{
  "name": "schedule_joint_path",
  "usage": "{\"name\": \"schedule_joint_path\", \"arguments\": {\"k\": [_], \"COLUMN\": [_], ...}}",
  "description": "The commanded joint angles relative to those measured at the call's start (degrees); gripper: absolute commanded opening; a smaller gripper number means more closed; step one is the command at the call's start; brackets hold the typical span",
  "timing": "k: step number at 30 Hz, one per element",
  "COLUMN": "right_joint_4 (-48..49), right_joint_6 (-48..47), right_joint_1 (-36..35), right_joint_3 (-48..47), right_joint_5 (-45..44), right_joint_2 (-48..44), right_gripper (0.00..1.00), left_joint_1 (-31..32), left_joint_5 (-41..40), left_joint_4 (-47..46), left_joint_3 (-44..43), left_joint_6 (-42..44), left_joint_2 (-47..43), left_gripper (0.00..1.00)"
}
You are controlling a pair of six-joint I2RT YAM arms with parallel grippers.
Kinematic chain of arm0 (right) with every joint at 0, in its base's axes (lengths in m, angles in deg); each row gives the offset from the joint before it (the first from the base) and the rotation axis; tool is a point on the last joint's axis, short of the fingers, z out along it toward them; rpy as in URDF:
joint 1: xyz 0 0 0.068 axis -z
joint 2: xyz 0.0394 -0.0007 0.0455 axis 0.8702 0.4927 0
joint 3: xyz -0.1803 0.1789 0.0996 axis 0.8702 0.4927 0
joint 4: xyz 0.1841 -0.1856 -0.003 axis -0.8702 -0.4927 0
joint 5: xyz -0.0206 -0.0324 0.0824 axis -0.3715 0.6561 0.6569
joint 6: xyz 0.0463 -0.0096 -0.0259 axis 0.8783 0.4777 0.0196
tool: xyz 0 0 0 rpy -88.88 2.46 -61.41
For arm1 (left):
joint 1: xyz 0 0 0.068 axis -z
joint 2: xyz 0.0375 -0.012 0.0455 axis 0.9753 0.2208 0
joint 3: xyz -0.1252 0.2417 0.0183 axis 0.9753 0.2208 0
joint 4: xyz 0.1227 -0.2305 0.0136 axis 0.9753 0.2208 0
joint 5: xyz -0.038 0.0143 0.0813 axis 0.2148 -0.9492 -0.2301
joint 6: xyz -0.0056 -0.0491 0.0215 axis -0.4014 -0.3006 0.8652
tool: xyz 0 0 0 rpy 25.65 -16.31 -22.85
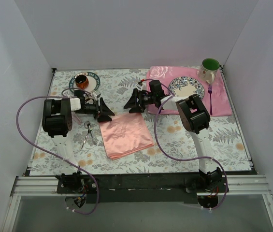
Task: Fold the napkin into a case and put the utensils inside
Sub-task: Smooth out the square-folded napkin from the folded napkin.
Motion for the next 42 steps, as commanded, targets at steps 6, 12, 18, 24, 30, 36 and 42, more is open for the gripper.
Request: {"name": "schedule_joint_path", "arguments": {"k": [6,12,18,24,30,36,42], "right_joint_4": [-5.4,-5.6,-4.7,3.3,2.1,-10.8,-23.1], "right_joint_6": [-2.8,-3.2,-3.2,1.3,3.5,-7.8,-17.4], "right_joint_1": [0.7,0.7,0.6,-0.6,-1.0,-0.7,-0.6], "right_joint_3": [1.4,1.3,1.1,-0.3,1.9,10.5,16.6], "right_joint_5": [-4.6,-4.5,-3.9,2.6,7.3,5.6,2.4], "right_joint_2": [0.6,0.6,0.2,-3.9,-12.4,-20.5,-24.0], "right_gripper": [0.88,0.88,0.88,0.86,0.84,0.69,0.59], "left_joint_1": [-5.2,-6.9,-6.5,-2.2,0.4,6.6,10.6], "left_joint_5": [-5.1,-5.8,-1.1,7.0,7.4,2.5,-0.1], "left_joint_4": [7.9,10.0,11.8,13.9,2.6,-0.9,-4.2], "left_joint_3": [2.1,1.1,-0.8,-4.6,-4.5,-6.1,-3.9], "left_joint_6": [8.6,10.9,13.7,14.8,1.9,-4.5,-7.2], "left_joint_2": [-1.3,-1.3,-2.9,-7.8,-11.1,-9.0,-7.7], "left_gripper": [0.58,0.58,0.58,0.53,0.35,0.14,0.03]}}
